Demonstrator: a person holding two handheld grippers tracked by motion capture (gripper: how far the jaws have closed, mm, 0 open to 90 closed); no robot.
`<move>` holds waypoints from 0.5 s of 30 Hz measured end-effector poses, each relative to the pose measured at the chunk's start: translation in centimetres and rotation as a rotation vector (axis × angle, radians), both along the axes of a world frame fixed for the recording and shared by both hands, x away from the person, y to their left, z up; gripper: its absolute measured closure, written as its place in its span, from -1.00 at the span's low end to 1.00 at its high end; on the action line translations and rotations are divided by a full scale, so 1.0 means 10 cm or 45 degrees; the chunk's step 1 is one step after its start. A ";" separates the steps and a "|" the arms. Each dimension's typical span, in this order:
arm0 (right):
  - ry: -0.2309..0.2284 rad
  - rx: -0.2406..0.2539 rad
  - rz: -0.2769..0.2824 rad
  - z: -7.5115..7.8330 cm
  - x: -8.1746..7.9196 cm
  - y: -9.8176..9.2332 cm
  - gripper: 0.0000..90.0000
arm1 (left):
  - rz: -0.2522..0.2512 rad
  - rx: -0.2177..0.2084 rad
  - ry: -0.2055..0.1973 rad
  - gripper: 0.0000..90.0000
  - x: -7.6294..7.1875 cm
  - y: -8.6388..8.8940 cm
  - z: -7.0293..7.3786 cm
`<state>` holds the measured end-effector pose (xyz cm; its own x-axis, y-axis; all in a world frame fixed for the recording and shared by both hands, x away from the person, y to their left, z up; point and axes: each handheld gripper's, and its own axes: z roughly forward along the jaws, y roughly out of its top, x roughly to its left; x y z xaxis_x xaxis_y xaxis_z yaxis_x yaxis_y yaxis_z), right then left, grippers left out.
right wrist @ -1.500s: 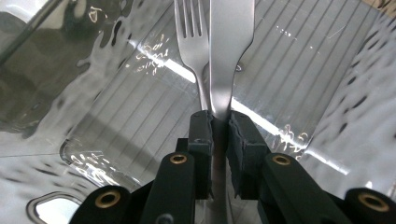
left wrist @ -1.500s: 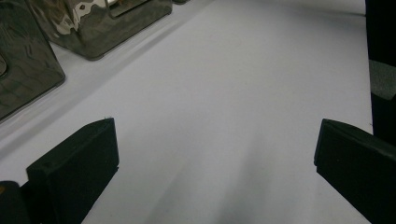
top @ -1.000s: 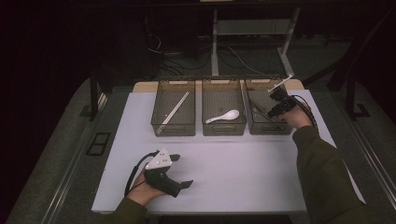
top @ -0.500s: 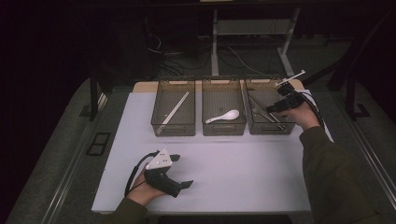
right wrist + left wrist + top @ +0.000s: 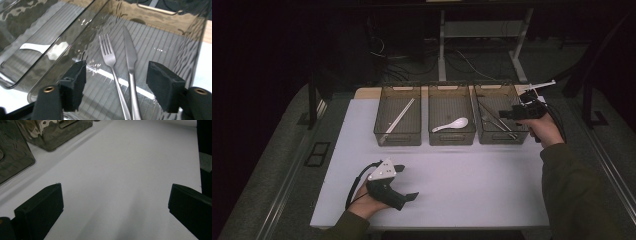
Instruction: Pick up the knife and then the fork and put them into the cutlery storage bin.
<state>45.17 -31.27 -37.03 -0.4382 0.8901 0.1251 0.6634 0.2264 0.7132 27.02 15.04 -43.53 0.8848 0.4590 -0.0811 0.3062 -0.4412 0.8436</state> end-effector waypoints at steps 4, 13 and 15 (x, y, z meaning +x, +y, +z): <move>-0.043 0.040 0.012 -0.02 -0.08 -0.03 -0.38 | 0.003 -0.006 0.003 -1.00 0.01 0.01 0.00; -0.125 0.084 0.083 0.01 -0.31 -0.06 -0.40 | 0.014 -0.005 -0.002 -1.00 0.04 0.04 0.01; -0.147 0.090 0.098 0.02 -0.36 -0.05 -0.40 | 0.016 -0.011 0.001 -1.00 0.04 0.05 0.01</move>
